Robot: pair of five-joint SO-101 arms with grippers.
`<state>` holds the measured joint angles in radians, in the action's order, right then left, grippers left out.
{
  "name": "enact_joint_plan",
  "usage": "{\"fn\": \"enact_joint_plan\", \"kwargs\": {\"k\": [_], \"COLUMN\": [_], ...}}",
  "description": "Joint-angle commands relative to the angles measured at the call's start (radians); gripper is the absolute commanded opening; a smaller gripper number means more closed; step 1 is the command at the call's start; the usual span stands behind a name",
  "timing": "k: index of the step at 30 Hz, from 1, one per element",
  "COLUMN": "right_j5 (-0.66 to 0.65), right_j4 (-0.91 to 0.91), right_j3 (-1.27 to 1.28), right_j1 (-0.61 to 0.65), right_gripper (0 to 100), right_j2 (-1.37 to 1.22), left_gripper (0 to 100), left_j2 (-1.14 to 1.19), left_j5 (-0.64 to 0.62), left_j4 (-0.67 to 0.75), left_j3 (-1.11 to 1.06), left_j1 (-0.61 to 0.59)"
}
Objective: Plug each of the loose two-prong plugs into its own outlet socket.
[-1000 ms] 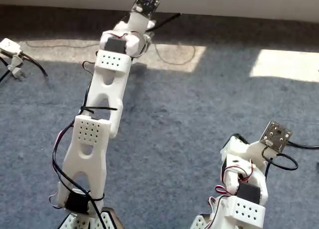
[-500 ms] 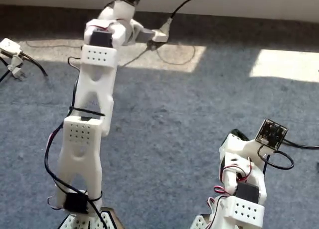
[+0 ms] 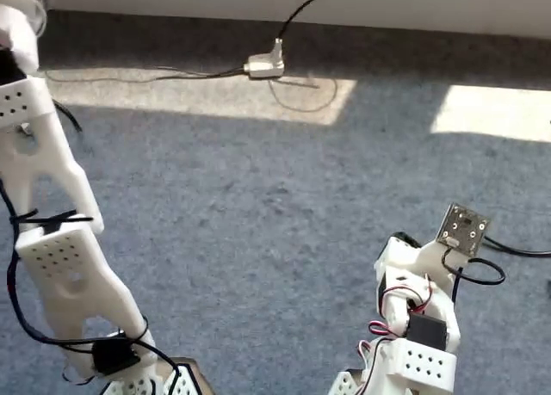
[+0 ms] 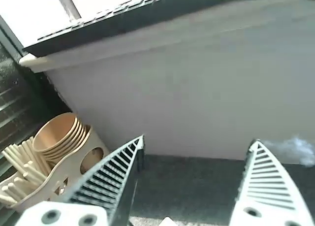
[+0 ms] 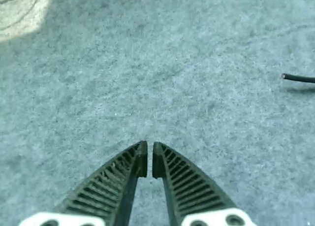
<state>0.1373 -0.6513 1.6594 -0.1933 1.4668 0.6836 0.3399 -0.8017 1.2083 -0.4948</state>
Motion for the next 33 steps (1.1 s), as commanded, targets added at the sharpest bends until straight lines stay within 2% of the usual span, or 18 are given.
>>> {"fn": "enact_joint_plan", "kwargs": {"k": [1, 5, 9, 14, 17, 22, 27, 30, 33], "right_j5": [-0.009, -0.011, -0.011, -0.012, -0.012, -0.012, -0.012, -0.012, -0.012], "right_j4": [-0.002, -0.002, -0.002, -0.001, 0.001, 0.002, 0.002, 0.002, 0.002], "right_j3": [-0.008, -0.004, -0.001, -0.001, -0.001, -0.001, -0.001, -0.001, -0.001], "right_j1": [0.007, 0.007, 0.007, 0.007, 0.007, 0.008, 0.008, 0.008, 0.008], "right_gripper": [11.2, 15.2, 15.2, 15.2, 15.2, 15.2, 15.2, 15.2, 15.2], "right_j2": [0.008, 0.008, 0.008, 0.008, 0.008, 0.008, 0.008, 0.008, 0.008], "left_gripper": [31, 31, 31, 31, 31, 31, 31, 31, 31], "left_j2": [0.13, 0.294, 0.427, 0.587, 0.687, 0.837, 0.891, 0.869, 0.792], "left_j5": [0.0, 0.005, 0.006, 0.003, 0.003, 0.003, 0.005, 0.005, 0.005], "left_j4": [0.213, 0.485, 0.683, 0.891, 0.941, 0.945, 0.91, 0.675, 0.292], "left_j3": [0.031, 0.035, 0.035, 0.035, 0.033, 0.035, 0.031, 0.041, 0.116], "left_j1": [-0.096, -0.122, -0.122, -0.107, -0.096, -0.099, -0.113, -0.117, -0.116]}}
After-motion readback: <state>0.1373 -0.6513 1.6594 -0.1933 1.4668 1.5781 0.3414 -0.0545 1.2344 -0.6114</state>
